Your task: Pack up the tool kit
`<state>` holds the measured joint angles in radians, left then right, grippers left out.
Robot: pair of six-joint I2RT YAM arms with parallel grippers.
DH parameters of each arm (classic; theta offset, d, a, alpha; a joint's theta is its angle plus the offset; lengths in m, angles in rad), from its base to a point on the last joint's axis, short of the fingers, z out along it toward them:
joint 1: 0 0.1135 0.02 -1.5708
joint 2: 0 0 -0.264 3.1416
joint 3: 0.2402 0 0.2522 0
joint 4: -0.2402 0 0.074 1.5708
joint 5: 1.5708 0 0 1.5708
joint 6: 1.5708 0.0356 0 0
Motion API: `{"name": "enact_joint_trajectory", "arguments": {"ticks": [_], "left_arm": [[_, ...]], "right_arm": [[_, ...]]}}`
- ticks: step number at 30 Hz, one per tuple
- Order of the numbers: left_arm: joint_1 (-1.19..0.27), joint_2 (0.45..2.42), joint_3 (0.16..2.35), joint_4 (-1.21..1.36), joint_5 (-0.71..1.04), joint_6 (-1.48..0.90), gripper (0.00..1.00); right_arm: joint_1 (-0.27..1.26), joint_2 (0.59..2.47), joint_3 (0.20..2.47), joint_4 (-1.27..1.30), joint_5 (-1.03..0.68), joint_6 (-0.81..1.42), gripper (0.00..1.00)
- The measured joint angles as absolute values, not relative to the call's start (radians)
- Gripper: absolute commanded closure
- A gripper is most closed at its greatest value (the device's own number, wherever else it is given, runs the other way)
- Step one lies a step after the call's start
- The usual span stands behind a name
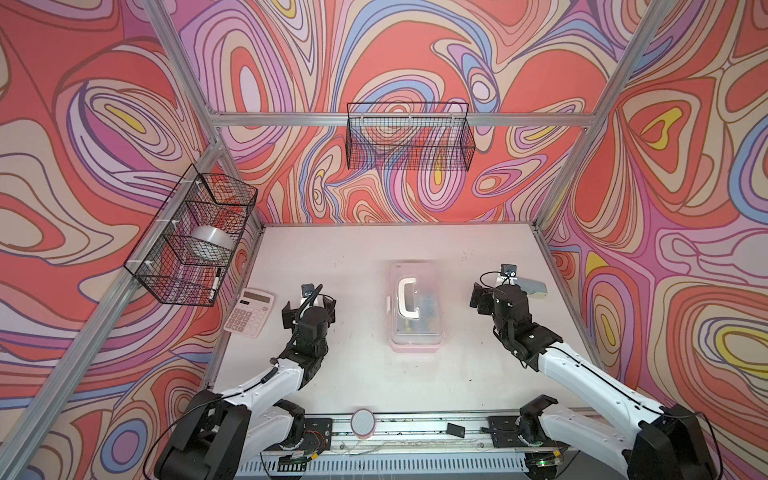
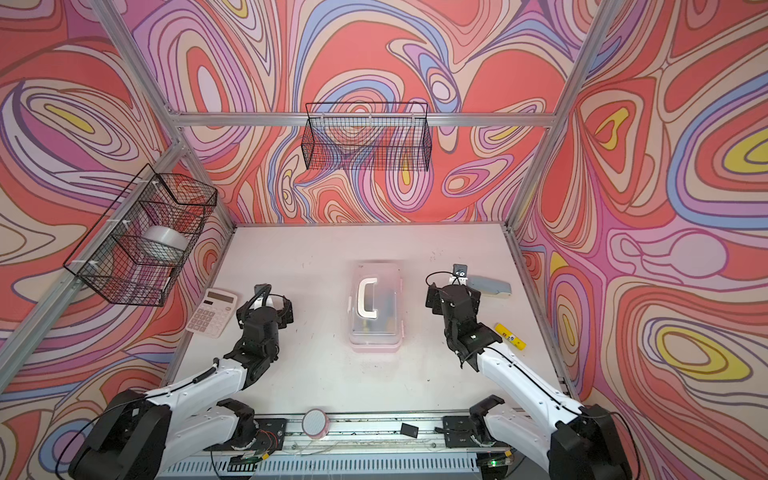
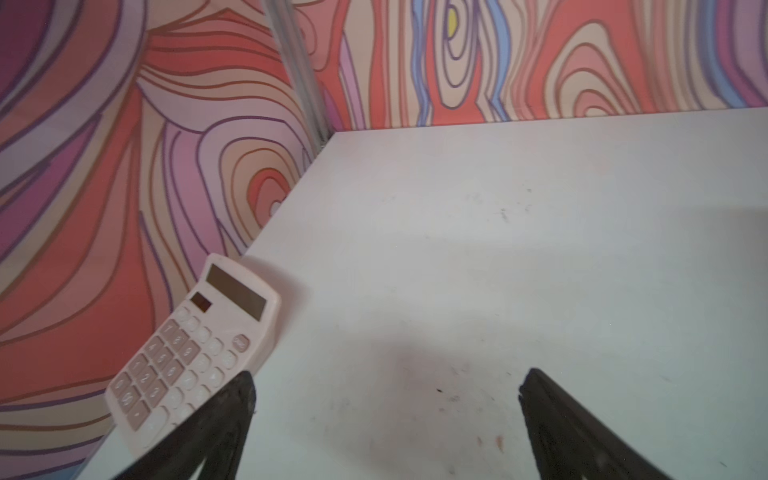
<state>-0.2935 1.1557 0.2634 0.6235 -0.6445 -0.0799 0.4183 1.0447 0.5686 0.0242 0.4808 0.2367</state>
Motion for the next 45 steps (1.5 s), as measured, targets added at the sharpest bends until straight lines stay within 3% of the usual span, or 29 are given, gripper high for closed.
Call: {"name": "enact_joint_trajectory", "arguments": {"ticks": [9,15,19,27,32,45], "left_arm": [[-0.075,1.417,0.243,0.903,-0.513,-0.086,0.0],[-0.079,1.523,0.223,1.092,-0.36,-0.046,0.0],[-0.092,1.551,0.229,1.082,-0.309,-0.025,0.0],[-0.093,1.554,0.251,1.094,-0.292,-0.011,0.0],[-0.093,1.553,0.27,1.085,-0.291,-0.007,0.0],[-0.093,1.553,0.331,0.987,-0.293,-0.004,0.0]], "right_arm": [[0.404,1.143,0.51,0.242,0.524,0.112,0.02],[0.262,1.388,0.459,0.521,0.55,0.04,0.02],[0.233,1.584,0.434,0.744,0.564,-0.023,0.02],[0.096,1.704,0.362,1.092,0.377,-0.02,0.02],[0.07,1.716,0.414,1.046,0.248,-0.014,0.02],[0.052,1.715,0.445,1.013,0.216,0.011,0.02]]}}
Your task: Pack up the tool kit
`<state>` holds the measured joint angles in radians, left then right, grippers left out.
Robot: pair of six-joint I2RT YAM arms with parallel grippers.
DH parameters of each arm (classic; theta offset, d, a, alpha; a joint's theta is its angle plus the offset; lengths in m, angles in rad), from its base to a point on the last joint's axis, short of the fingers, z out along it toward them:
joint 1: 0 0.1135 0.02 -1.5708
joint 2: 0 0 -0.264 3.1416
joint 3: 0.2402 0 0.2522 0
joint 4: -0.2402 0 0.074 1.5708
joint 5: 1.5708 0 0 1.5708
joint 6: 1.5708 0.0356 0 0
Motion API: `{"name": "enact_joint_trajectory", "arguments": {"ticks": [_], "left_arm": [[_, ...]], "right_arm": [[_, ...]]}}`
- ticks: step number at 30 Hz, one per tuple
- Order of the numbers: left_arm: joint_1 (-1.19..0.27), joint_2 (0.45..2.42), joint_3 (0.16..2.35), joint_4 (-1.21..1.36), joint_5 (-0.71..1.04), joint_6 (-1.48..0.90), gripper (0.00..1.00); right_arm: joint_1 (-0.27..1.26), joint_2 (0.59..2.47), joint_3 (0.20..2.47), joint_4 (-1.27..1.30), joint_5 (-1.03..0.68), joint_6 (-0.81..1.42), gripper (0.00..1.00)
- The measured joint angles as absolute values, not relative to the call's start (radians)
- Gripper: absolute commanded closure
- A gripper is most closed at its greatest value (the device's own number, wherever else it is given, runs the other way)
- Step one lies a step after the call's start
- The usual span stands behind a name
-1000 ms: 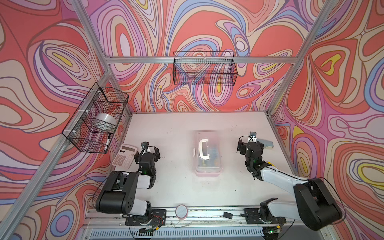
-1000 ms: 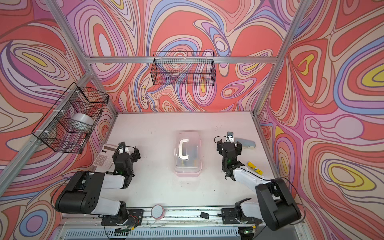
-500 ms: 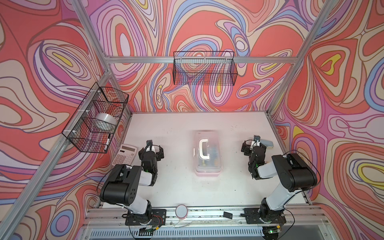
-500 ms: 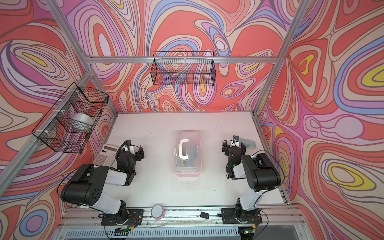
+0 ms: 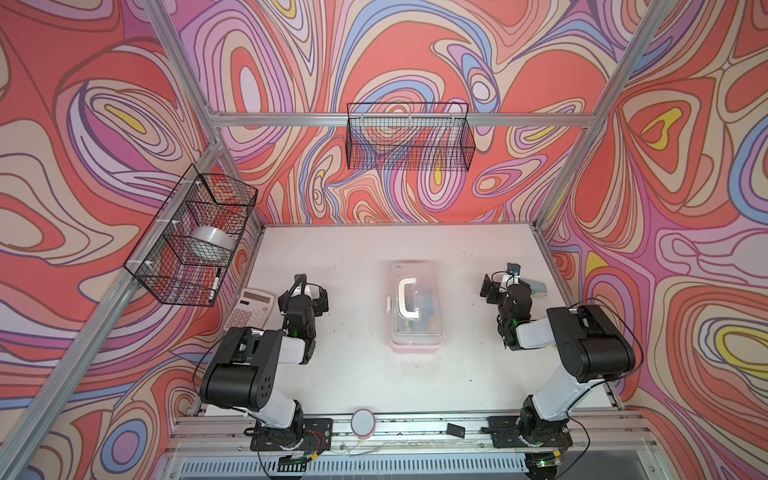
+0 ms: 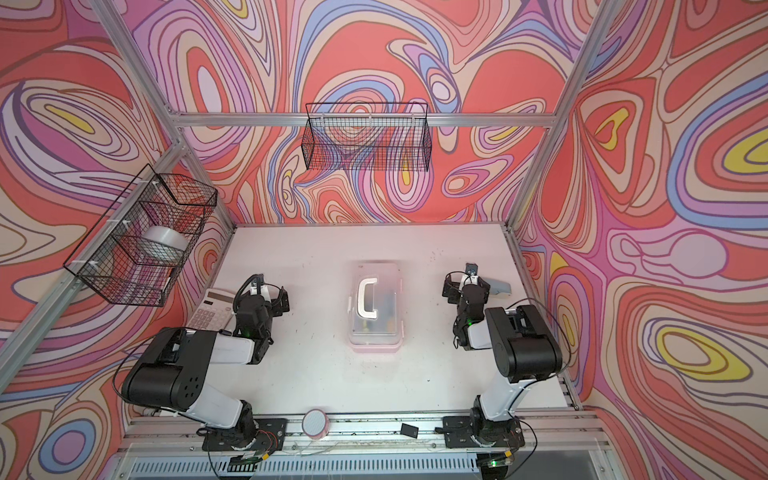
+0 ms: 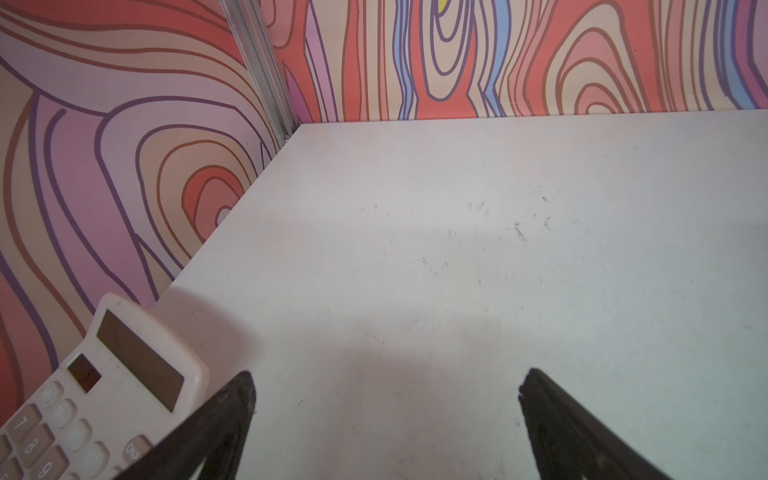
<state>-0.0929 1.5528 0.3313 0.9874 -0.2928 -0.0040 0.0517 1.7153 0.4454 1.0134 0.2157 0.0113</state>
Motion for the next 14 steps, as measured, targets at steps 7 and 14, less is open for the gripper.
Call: {"name": "enact_joint_trajectory", "arguments": {"ticks": [7,14], "left_arm": [[-0.093,1.553,0.331,0.982,-0.293,-0.004,0.0],[-0.093,1.553,0.331,0.981,-0.293,-0.004,0.0]], "right_arm": [[0.037,1.715,0.461,0.967,0.184,0.02,0.02],[0.027,1.715,0.476,0.955,0.163,0.024,0.02]]}}
